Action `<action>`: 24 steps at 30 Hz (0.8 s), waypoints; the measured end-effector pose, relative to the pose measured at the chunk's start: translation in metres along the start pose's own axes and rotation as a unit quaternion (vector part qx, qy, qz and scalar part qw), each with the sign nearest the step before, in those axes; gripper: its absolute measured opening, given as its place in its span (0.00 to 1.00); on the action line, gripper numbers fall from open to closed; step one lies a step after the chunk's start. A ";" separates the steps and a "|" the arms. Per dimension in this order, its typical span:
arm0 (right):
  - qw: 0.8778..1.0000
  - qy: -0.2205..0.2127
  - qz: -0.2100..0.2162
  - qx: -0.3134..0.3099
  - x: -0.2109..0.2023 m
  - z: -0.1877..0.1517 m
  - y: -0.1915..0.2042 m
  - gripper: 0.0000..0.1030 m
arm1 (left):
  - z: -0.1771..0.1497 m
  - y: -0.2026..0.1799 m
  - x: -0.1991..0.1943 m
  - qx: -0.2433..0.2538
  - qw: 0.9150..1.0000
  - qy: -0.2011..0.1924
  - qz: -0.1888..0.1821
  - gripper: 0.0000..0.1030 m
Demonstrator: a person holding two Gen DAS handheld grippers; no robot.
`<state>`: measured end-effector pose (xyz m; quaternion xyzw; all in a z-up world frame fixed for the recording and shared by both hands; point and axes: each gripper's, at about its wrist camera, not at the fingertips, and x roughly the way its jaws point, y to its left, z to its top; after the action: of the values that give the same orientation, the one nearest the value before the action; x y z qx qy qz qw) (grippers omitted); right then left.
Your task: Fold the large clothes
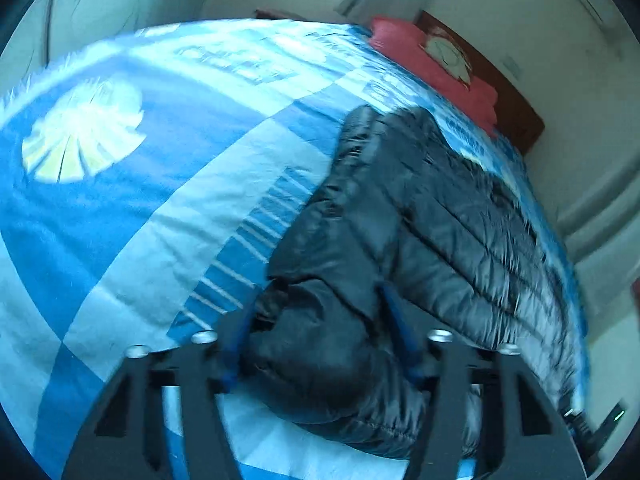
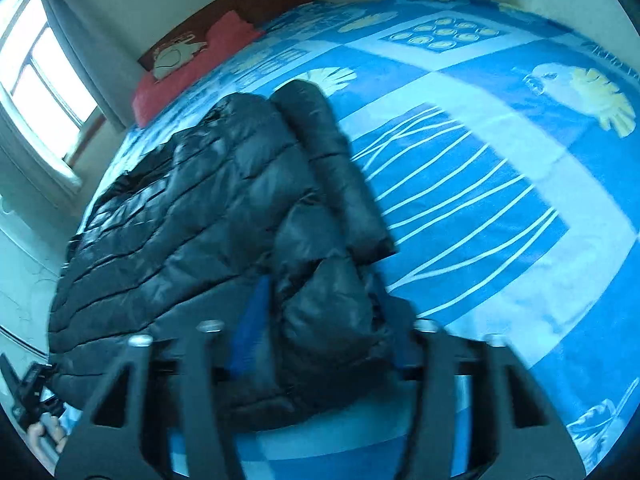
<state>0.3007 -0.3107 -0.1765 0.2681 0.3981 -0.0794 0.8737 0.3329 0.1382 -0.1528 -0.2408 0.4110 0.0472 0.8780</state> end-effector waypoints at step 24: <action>0.999 -0.002 0.029 -0.013 -0.136 -0.109 -0.048 0.17 | -0.122 0.042 -0.146 0.037 0.999 0.006 -0.007 0.22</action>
<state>0.1218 -0.3034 -0.1541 0.2685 0.3897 -0.0494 0.8795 0.1393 0.1353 -0.1266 -0.2114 0.4156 0.0244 0.8843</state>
